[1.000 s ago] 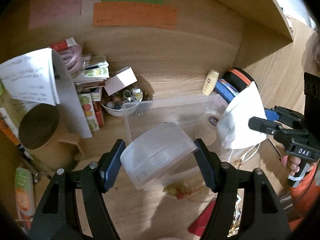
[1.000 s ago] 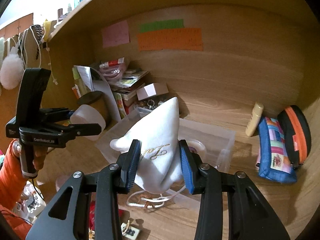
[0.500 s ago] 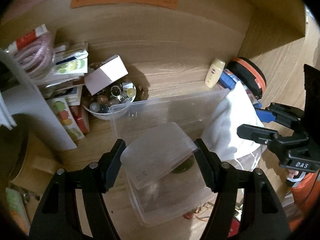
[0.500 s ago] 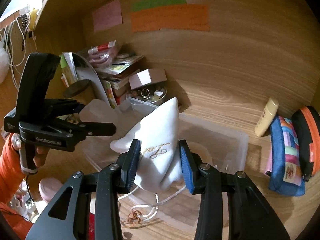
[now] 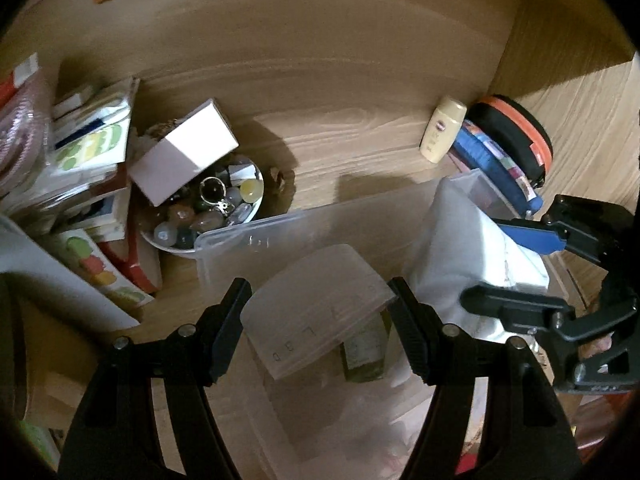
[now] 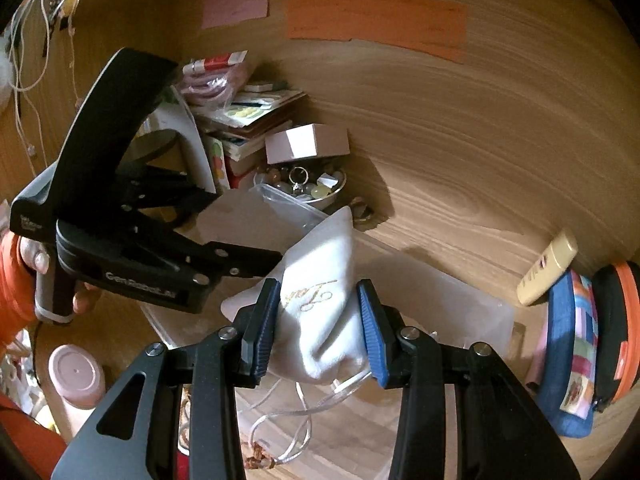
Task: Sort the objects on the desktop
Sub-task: 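Lower the pouch and clear lid into the box and open both grippers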
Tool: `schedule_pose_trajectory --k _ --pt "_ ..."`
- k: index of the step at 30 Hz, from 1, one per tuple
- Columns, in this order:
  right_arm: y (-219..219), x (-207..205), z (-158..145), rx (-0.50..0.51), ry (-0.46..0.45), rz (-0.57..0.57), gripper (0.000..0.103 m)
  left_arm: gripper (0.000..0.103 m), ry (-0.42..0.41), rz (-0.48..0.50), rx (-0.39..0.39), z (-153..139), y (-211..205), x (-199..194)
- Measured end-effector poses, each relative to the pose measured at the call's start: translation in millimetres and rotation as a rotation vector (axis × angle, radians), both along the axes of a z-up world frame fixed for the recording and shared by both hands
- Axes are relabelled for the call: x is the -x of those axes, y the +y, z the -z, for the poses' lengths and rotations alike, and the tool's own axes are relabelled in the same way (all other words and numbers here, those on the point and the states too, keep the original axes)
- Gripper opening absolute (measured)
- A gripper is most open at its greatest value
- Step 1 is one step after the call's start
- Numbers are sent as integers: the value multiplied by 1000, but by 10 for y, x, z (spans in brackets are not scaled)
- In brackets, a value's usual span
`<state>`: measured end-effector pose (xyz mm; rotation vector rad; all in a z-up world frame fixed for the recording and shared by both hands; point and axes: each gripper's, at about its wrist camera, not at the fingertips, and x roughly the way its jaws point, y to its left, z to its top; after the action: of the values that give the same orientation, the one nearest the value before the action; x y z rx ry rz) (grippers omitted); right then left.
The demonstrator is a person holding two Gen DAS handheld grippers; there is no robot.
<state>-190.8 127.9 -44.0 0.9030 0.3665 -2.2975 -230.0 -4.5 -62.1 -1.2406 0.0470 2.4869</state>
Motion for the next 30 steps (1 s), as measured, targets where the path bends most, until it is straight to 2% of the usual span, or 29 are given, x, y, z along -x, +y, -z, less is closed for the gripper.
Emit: schedule_pose_trajectory --k 3,11,13,17,22,26,30 --pt "-58 44 28 -25 -5 -11 36 69 2 6 31 15 47 24" --pt "-166 75 75 -90 25 -28 40 69 -31 22 52 69 95 54" --pt "-166 89 87 -103 25 -27 44 69 -34 25 56 75 95 54" --pt "-150 147 151 -150 25 -2 71 69 -34 32 85 95 136 49" --pt "-140 191 276 -178 -8 -13 72 70 -31 35 95 94 149 44" --pt "-89 186 236 -161 -11 -8 72 70 -31 36 110 92 172 37" --pt "-80 155 192 -160 2 -10 72 70 -37 22 90 67 149 33"
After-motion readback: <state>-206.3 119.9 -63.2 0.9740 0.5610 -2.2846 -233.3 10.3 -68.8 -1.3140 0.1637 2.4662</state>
